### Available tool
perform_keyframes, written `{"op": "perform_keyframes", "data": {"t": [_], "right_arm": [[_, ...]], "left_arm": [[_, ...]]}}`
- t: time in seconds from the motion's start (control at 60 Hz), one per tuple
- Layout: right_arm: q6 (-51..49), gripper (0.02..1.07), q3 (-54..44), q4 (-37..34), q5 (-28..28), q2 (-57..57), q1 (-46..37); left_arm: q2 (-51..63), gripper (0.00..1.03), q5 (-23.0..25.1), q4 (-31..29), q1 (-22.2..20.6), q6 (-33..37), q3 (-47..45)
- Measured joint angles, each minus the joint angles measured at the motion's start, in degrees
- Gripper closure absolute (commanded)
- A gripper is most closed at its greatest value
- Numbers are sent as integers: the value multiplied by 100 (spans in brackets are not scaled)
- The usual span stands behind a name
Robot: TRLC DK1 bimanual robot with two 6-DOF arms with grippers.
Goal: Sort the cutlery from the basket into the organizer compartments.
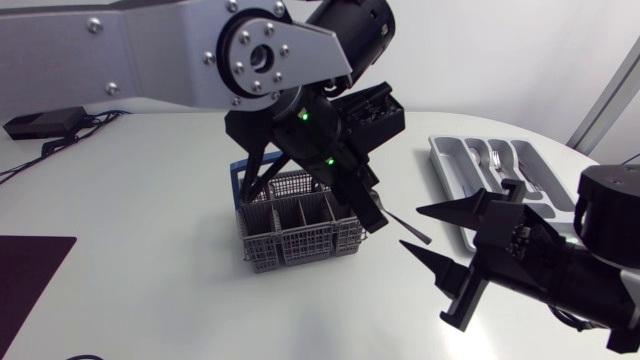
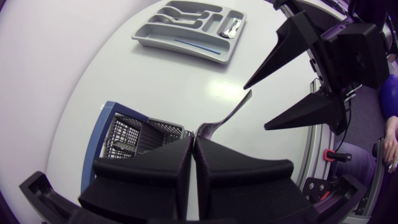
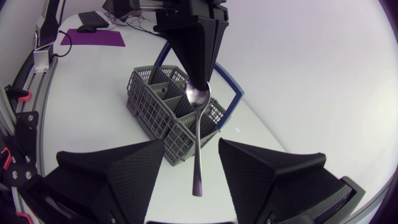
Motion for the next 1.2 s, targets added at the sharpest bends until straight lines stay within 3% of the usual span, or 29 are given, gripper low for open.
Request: {"op": "perform_keyframes", "data": {"t": [0.083, 0.217, 0.317, 0.467, 0.583, 0.867, 1.05, 1.2], "right_arm": [[0, 48, 0, 256, 48, 280, 28], [-2, 61, 0, 494, 87, 708, 31], [-2, 63, 7, 623, 92, 933, 31], [-2, 77, 57, 789, 223, 1222, 63], [-4, 80, 146, 876, 260, 1316, 107], [-4, 101, 205, 896, 389, 1449, 243], [-2, 101, 205, 894, 455, 1458, 256], [-2, 101, 205, 887, 494, 1458, 256]], "left_arm": [[13, 100, 105, 0, -28, -7, 0], [85, 100, 133, 0, -63, -31, 33], [114, 100, 153, -2, -63, -92, 33], [140, 100, 236, -4, -63, -111, 33], [142, 100, 256, -9, -61, -111, 33], [195, 100, 256, -20, -61, -111, 37], [214, 100, 251, -24, -61, -111, 39], [216, 81, 236, -42, -57, -131, 55]]}}
